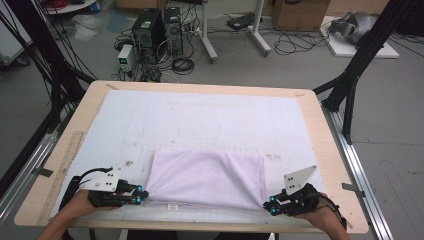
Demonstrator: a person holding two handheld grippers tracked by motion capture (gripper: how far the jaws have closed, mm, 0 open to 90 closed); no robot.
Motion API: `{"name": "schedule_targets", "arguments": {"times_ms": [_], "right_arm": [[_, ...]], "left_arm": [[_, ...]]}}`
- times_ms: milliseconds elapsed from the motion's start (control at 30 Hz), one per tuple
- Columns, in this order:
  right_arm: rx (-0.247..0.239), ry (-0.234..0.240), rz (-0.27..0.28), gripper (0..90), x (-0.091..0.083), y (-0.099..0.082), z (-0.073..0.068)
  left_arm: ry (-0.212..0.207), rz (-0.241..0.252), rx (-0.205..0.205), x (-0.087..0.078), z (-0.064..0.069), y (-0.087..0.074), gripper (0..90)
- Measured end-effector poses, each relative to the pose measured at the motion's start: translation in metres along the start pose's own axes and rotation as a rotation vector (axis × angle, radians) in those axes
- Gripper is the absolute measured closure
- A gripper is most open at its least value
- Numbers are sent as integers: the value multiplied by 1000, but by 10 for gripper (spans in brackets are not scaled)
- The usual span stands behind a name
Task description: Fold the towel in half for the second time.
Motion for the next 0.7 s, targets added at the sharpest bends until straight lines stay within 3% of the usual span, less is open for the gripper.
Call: {"name": "schedule_targets", "arguments": {"times_ms": [133,367,700], "right_arm": [[-13,17,34,852,-4,0,-2],[-7,26,-17,851,7,-5,-3],[-1,19,-39,849,8,-8,-3]], "left_arm": [[-12,9,-1,-2,1,0,871],[-21,-1,-7,1,1,-4,869],[-19,10,-30,0,-1,-11,868]]}}
Point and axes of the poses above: each handheld gripper's, and its own axes: x roughly forward along the jaws, y roughly out of its top, z roughly to its right, the point moved 2 cm from there along x, roughly forward along the jaws, and after that the axes turned 8 degrees about -y, right-handed, at the moved point
